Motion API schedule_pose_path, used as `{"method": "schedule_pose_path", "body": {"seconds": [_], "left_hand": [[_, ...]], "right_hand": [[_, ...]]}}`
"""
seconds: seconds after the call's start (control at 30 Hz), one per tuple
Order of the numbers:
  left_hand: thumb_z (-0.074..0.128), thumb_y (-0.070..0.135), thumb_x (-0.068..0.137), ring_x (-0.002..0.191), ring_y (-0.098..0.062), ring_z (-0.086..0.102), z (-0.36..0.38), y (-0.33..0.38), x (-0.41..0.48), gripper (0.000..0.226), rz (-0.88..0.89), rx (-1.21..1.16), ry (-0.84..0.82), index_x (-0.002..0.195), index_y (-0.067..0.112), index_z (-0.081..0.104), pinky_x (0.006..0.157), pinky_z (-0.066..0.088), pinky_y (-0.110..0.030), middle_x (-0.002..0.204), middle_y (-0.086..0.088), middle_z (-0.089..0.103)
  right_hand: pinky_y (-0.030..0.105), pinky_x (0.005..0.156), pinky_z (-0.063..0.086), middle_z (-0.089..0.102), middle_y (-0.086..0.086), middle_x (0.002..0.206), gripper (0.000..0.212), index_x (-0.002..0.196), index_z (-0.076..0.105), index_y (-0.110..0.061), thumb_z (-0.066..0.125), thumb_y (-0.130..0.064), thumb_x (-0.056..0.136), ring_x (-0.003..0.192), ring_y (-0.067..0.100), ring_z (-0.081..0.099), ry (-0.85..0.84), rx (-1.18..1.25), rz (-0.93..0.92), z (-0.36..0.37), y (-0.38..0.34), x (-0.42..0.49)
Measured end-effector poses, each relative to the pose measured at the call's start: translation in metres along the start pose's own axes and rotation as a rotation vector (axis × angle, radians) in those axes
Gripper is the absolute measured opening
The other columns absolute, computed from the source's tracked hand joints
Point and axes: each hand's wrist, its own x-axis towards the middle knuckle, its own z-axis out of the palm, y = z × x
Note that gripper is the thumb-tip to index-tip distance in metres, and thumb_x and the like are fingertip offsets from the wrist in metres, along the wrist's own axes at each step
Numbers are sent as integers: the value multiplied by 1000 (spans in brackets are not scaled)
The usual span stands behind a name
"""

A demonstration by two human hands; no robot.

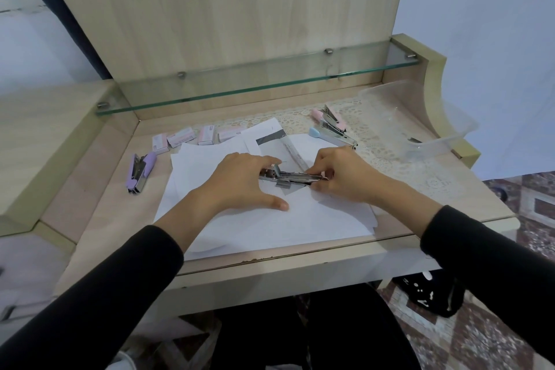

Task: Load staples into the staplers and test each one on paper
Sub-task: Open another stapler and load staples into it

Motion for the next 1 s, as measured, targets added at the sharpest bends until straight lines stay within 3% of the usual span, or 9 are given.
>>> {"method": "schedule_pose_path", "body": {"seconds": [0.13, 0.37, 0.43, 0.6, 0.73, 0.83, 0.93, 1.0], "left_hand": [[81, 53, 54, 122, -10, 45, 1, -1, -2, 97, 28, -144, -62, 137, 37, 32, 93, 33, -23, 135, 10, 50], [82, 46, 58, 119, -10, 40, 0, 4, -5, 94, 106, -179, -118, 136, 40, 30, 93, 30, -21, 132, 15, 47], [80, 47, 61, 116, -8, 45, 4, 3, -6, 85, 97, -268, -82, 133, 40, 35, 92, 33, -20, 128, 12, 52], [69, 33, 79, 94, 1, 59, 9, 2, -7, 33, 98, -444, 154, 111, 32, 60, 77, 43, -7, 100, 7, 67], [71, 23, 79, 85, 3, 59, 12, 3, -8, 32, 58, -508, 237, 109, 23, 62, 70, 45, -4, 84, 16, 62], [72, 22, 77, 83, -1, 62, 17, 3, -7, 28, 20, -551, 258, 104, 19, 65, 72, 45, -7, 82, 13, 65], [72, 18, 77, 82, -9, 64, 19, 4, -7, 17, 6, -557, 274, 94, 16, 70, 77, 49, -20, 85, 4, 68], [70, 15, 78, 80, -11, 64, 20, 5, -6, 12, -1, -566, 292, 90, 16, 71, 77, 50, -23, 82, 5, 68]], "right_hand": [[30, 71, 39, 61, 12, 85, 25, 99, 72, -16, 64, -7, 78, 74, 18, 46, 12, -38, 15, -6, -3, -4], [33, 76, 42, 55, 2, 78, 24, 100, 72, -18, 65, -9, 79, 78, 18, 48, 26, -37, 38, -10, -4, -2], [31, 78, 40, 61, 5, 83, 24, 100, 72, -19, 65, -11, 79, 82, 21, 52, 24, -45, 60, -8, -3, -1], [31, 79, 43, 67, 2, 100, 27, 103, 70, -20, 69, -16, 76, 89, 20, 56, 68, -54, 82, -6, -1, -3], [33, 85, 42, 64, 5, 99, 23, 98, 71, -15, 70, -16, 76, 98, 22, 53, 211, -48, 32, -2, -5, -6], [33, 75, 43, 63, 6, 86, 10, 85, 73, -13, 68, -17, 78, 85, 20, 52, 265, -37, -4, -2, -17, -7], [27, 60, 37, 57, -3, 74, 19, 82, 74, -17, 69, -34, 77, 74, 14, 48, 92, -64, 36, 4, -30, -6], [24, 57, 33, 50, -8, 73, 26, 87, 73, -18, 70, -41, 74, 76, 13, 47, 24, -108, 66, 12, -35, -6]]}}
